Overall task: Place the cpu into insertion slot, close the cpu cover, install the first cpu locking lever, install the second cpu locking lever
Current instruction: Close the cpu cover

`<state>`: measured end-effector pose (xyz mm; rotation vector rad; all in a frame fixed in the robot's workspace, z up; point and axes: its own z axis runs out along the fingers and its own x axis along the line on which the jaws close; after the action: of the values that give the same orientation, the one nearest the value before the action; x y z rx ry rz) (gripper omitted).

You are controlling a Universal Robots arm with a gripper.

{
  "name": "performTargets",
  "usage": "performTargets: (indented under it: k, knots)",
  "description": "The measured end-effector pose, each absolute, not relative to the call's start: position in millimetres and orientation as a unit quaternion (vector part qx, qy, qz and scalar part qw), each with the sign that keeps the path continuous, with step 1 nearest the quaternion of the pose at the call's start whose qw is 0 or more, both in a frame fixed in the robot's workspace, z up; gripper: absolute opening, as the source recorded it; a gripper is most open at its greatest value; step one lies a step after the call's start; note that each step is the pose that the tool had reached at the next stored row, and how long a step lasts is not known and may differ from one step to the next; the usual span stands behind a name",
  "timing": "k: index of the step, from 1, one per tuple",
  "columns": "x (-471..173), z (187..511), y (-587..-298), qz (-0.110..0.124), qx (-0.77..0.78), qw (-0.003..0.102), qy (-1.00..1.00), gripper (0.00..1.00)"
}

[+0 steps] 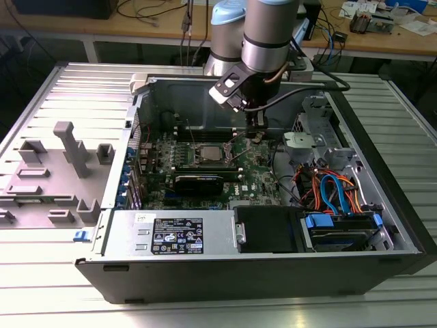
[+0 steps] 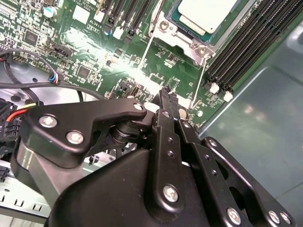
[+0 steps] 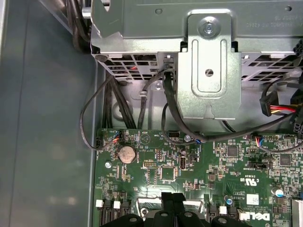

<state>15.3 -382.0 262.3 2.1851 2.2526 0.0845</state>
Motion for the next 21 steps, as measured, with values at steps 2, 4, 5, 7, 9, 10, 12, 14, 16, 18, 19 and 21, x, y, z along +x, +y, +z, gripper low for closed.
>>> performTargets:
  k: [2,4,5,7,9,10,12,14,16,18,19,21]
  knots:
    - [17.5,262.3,-382.0,0.027,0.696,0.001,0.718,0.11]
    - [19.1,262.3,-382.0,0.027,0.696,0.001,0.718,0.11]
    - [20.4,262.3,-382.1,0.027,0.696,0.001,0.717,0.11]
    - [22.8,262.3,-382.0,0.027,0.696,0.001,0.718,0.11]
    - [25.0,262.3,-382.1,0.027,0.696,0.001,0.718,0.11]
    - [25.2,262.3,-382.0,0.027,0.696,0.001,0.718,0.11]
    - [25.4,262.3,-382.0,0.027,0.696,0.001,0.718,0.11]
    - [25.7,262.3,-382.0,0.027,0.696,0.001,0.718,0.11]
    - [25.7,262.4,-382.1,0.027,0.696,0.001,0.718,0.11]
    - [26.4,262.3,-382.0,0.027,0.696,0.001,0.718,0.11]
    - [26.4,262.3,-382.1,0.027,0.696,0.001,0.718,0.11]
    - [26.4,262.3,-382.1,0.027,0.696,0.001,0.718,0.11]
